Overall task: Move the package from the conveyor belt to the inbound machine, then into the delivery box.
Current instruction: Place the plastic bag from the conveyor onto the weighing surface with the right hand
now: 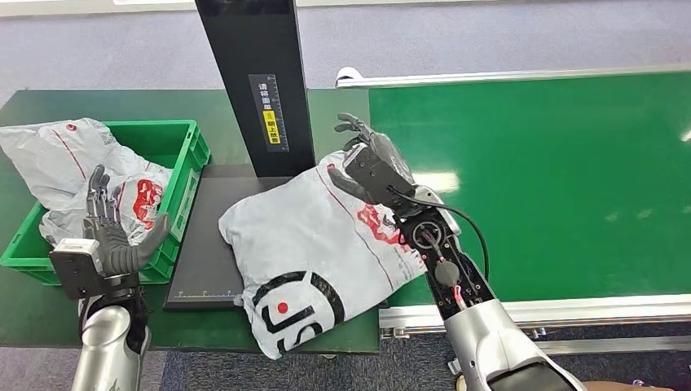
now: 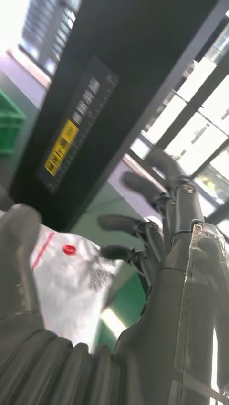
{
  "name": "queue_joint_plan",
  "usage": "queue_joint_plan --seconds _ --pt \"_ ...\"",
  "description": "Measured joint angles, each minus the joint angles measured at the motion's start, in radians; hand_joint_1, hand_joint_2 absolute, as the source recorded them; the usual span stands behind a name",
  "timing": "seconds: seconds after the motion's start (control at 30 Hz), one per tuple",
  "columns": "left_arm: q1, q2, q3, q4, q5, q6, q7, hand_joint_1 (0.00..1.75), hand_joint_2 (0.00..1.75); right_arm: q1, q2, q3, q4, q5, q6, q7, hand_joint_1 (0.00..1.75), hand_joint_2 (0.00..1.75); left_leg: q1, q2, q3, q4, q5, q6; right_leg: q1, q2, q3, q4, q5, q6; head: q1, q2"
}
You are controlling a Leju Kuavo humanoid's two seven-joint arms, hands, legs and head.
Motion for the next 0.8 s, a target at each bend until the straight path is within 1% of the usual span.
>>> queue_joint_plan --seconds 0.13,0.27,0.47,0.8 --pt "-0.001 0.0 0.0 0.001 -0.02 -0.012 -0.003 0.0 1.75 0.014 -0.003 -0.018 -0.036 -0.124 0.083 -0.028 0.0 1.75 0.0 0.0 0.0 0.0 0.0 0.0 0.0 0.0 0.0 0.0 0.0 0.0 0.0 0.0" --pt "-0.001 0.0 -0.004 0.001 -0.04 -0.024 -0.004 0.0 1.75 0.041 -0.01 -0.023 -0.136 -0.222 0.134 -0.013 0.0 1.75 0.0 0.001 0.0 0.0 0.0 0.0 0.0 0.0 0.0 0.0 0.0 0.0 0.0 0.0" --pt "-0.001 -0.001 -0.007 0.001 -0.047 -0.027 -0.004 0.0 1.75 0.055 -0.018 -0.023 -0.215 -0.24 0.145 -0.001 0.0 1.75 0.0 0.001 0.0 0.0 0.0 0.0 0.0 0.0 0.0 0.0 0.0 0.0 0.0 0.0" --pt "-0.001 -0.002 -0.011 0.0 -0.049 -0.028 -0.004 0.0 1.75 0.061 -0.022 -0.023 -0.248 -0.247 0.146 -0.001 0.0 1.75 0.0 0.001 0.0 0.0 0.0 0.0 0.0 0.0 0.0 0.0 0.0 0.0 0.0 0.0"
